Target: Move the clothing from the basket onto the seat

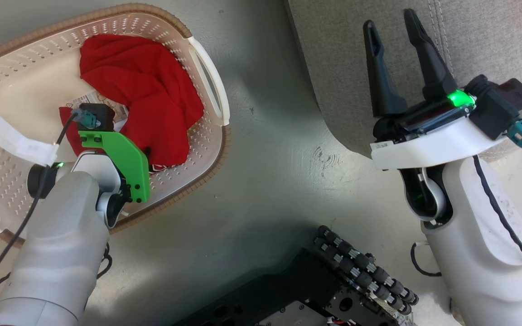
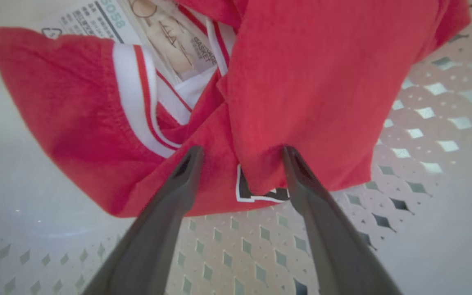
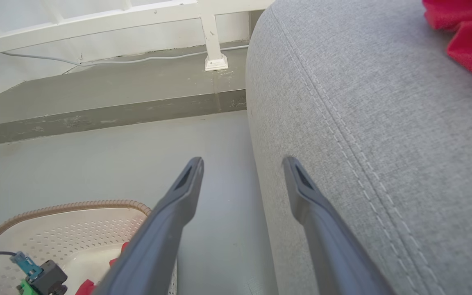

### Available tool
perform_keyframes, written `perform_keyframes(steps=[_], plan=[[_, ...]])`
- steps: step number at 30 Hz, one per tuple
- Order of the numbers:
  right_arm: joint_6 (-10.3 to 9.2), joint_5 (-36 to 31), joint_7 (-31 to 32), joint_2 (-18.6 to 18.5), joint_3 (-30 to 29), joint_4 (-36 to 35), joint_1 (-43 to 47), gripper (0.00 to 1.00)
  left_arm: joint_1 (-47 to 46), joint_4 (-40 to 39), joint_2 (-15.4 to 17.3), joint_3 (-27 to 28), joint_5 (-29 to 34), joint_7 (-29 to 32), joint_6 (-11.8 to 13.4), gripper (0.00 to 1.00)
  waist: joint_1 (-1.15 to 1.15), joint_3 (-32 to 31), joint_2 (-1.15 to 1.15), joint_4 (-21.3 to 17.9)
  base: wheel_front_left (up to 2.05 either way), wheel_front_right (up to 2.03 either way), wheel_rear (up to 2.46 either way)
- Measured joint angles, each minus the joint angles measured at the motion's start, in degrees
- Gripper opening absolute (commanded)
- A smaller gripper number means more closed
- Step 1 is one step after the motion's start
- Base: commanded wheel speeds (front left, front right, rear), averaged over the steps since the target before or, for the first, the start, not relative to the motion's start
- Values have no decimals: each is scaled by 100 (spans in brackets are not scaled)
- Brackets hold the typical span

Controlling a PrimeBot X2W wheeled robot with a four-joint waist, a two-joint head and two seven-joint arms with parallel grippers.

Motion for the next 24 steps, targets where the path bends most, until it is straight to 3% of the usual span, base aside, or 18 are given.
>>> perform_keyframes(steps=[1,3,13,24], plan=[[10,3,-3,2,0,4,-18,100,-9,24,-4,9,-20,35,-16,45,0,-2,0,-3,0,0,0],[10,42,-3,5,0,20,-20,100,-37,91,-14,20,-21,37,-47,0,0,-8,0,-9,0,0,0],[64,90,-12,25,-3,156,-51,100,-222,324,-34,1,-54,20,-122,0,0,-59,0,-24,0,0,0],[118,-100,-12,-8,-126,188,-171,100,-234,312,-247,-219,16,-605,-160,0,0,-386,0,168,0,0,0]])
